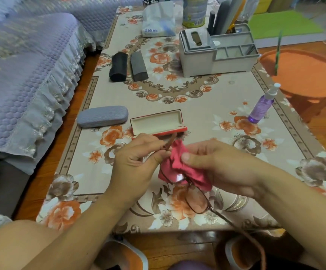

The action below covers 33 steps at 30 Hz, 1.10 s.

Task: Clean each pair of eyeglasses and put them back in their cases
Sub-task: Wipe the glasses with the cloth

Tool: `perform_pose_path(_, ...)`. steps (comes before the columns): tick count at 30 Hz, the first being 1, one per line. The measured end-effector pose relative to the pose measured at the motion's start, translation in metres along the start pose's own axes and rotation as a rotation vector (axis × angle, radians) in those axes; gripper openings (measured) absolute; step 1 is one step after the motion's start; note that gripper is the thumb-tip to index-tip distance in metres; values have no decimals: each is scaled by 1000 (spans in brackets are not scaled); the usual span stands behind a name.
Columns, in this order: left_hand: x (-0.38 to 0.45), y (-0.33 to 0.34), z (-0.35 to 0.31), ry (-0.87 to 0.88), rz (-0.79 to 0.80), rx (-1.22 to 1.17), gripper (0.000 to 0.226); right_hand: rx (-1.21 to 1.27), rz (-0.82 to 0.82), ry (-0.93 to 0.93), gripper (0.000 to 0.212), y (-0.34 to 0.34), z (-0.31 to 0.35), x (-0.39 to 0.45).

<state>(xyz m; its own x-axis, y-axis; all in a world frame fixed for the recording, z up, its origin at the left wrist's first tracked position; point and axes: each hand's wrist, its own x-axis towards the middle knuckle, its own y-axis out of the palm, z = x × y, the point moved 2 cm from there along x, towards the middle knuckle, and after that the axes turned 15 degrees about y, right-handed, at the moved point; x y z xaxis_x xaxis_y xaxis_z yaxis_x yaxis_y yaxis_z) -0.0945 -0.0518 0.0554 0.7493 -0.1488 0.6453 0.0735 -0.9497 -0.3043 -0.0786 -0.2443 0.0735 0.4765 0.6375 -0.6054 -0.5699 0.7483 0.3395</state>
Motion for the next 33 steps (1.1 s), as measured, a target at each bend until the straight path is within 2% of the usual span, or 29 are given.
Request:
perform_pose_path(3,-2,3,0,6,38,9,18,-86,89,71,16,4,-8,5)
perform_pose_path(6,-5,9,1,13,82,-6,14,-161,29,96,24,6,-15,12)
perform_pose_path(12,-5,16,-2,-2,105,50,10,29,-37,-11,15,12,-21,18)
perform_pose_path(16,-4,8,2,-3,93,42,9,0,-37,-12,13,7,-16,17)
perform_pose_path(17,-5,5,3,-20,77,20,8,-23,-24,11,20,3,-14,16)
perform_pose_path(18,-7,4,4,-38,59,-6,8,-61,-47,33,25,-2,-11,14)
perform_pose_path(21,-9,3,2,-74,19,-70,10,-150,-266,2,24,-25,-1,12)
perform_pose_path(23,-9,5,1,-79,7,-90,9,-21,-299,-55,22,-32,2,11)
perform_pose_path(26,-7,9,2,-85,5,-111,8,99,-212,-98,30,-30,0,12)
perform_pose_path(30,-6,8,4,-80,-8,-65,9,125,5,-10,33,-14,-11,12)
perform_pose_path(33,-7,6,4,-29,2,-1,8,180,105,30,39,-8,-13,8)
